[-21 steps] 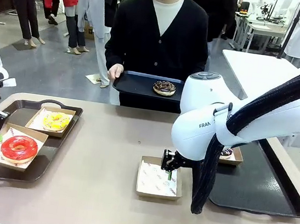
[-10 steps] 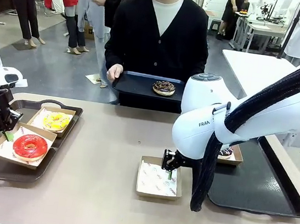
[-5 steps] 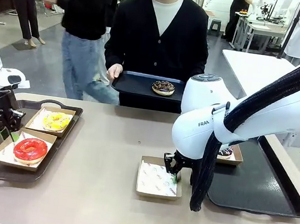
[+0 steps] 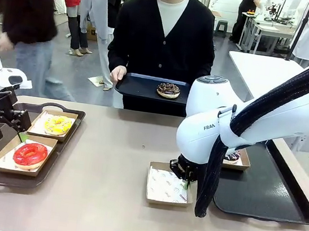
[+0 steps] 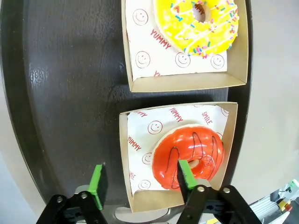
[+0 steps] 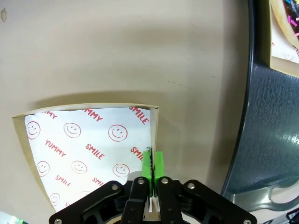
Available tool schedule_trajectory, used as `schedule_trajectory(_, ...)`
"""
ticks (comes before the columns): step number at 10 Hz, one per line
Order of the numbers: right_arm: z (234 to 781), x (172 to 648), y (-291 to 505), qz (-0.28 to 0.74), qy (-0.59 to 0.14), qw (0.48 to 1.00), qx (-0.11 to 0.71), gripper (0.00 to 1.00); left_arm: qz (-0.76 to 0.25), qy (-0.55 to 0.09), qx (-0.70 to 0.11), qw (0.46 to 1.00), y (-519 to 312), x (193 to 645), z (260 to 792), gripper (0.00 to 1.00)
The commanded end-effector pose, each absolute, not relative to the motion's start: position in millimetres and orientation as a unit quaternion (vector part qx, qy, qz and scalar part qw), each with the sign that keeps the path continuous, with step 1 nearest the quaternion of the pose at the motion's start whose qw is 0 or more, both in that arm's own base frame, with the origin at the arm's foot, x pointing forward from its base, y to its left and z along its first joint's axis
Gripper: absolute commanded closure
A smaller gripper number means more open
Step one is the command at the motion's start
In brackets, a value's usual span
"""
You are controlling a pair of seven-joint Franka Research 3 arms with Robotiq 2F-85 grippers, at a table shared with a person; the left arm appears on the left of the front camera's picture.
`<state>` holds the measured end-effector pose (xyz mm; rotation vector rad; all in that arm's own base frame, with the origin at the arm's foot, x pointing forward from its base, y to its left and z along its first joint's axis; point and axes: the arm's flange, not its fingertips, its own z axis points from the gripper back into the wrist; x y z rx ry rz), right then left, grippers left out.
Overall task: Individually package the donuts and arrange them on the tray.
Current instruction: Place the picked Paper togo box on the Handle tray while simultaneously picking up another Paper togo box from the table with the other hand.
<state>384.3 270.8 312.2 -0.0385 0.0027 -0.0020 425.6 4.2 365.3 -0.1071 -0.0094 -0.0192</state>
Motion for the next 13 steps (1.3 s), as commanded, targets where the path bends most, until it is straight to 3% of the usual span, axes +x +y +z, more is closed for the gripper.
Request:
schedule_trajectory(1, 310, 387, 272, 0.004, 0.005, 1.0, -0.006, 1.0, -0.022, -0.02, -0.049, 0.998, 3, 418, 368, 0.0)
schedule_trajectory(2, 309, 387, 272, 0.006, 0.005, 1.0, -0.006, 1.0, -0.022, -0.021, -0.05, 0.998, 4, 417, 370, 0.1)
schedule_trajectory(3, 309, 386, 272, 0.007, 0.005, 1.0, -0.006, 1.0, -0.022, -0.022, -0.049, 0.998, 4, 416, 370, 0.01)
schedule_trajectory(10, 319, 385, 270, 0.019, 0.0, 1.0, -0.014, 0.98, -0.014, -0.013, -0.054, 0.998, 4, 420, 372, 0.0)
schedule_trajectory(13, 356, 388, 261, 0.013, -0.02, 1.0, -0.003, 0.98, -0.026, -0.013, -0.22, 0.975, 46, 409, 407, 0.0)
